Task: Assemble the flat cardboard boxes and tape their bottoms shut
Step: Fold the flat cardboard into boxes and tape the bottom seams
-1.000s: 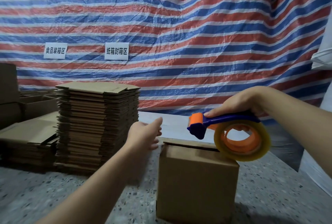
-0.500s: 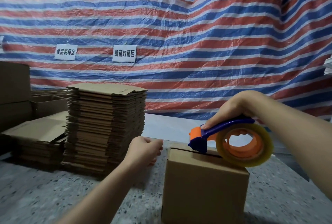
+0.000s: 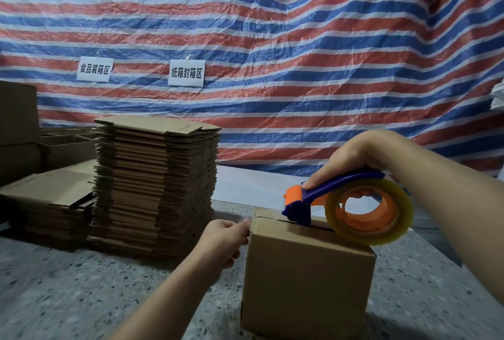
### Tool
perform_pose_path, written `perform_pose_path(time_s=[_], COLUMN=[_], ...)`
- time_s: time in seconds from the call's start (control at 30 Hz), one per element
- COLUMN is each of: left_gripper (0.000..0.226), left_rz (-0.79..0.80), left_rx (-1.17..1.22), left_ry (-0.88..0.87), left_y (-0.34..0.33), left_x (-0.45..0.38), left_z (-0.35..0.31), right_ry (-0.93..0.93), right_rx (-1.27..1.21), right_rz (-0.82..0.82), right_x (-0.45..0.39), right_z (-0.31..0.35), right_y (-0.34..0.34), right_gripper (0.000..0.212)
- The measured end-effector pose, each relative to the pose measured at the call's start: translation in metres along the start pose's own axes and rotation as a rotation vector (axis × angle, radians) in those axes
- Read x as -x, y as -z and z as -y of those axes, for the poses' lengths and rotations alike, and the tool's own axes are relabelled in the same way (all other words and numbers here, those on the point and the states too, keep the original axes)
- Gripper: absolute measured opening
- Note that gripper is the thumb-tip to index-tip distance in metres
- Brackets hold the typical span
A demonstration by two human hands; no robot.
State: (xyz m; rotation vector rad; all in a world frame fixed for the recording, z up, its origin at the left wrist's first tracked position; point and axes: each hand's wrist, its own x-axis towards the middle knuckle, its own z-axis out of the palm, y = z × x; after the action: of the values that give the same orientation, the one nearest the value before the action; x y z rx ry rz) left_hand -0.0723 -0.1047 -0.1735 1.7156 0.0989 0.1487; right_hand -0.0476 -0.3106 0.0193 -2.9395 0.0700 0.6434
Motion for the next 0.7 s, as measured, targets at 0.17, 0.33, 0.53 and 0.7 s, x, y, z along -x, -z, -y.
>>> perform_pose_path(time_s=[0.17, 0.33, 0.53, 0.7], left_gripper=[0.04, 0.034, 0.069, 0.069], left_rz=[0.044, -0.081, 0.115, 0.047], left_rx=[-0.043, 0.045, -0.161, -0.309], left_ry=[0.088, -0.051, -0.343, -0.406], left_y=[0.0, -0.001, -0.018, -0.015], left_x=[0.002, 0.017, 0.034, 0.039], left_z=[0.008, 0.017, -0.007, -0.008], right_ry=[0.023, 0.014, 0.004, 0.005], right_rx=[-0.001, 0.011, 0.052, 0.083], right_rz=[0.001, -0.007, 0.004, 0.024], right_x=[0.001, 0.002, 0.001, -0.001], right_z=[0.001, 0.003, 0.01, 0.011], right_y=[0.0, -0.001, -0.002, -0.002], right_gripper=[0.071, 0.061, 0.055, 0.051])
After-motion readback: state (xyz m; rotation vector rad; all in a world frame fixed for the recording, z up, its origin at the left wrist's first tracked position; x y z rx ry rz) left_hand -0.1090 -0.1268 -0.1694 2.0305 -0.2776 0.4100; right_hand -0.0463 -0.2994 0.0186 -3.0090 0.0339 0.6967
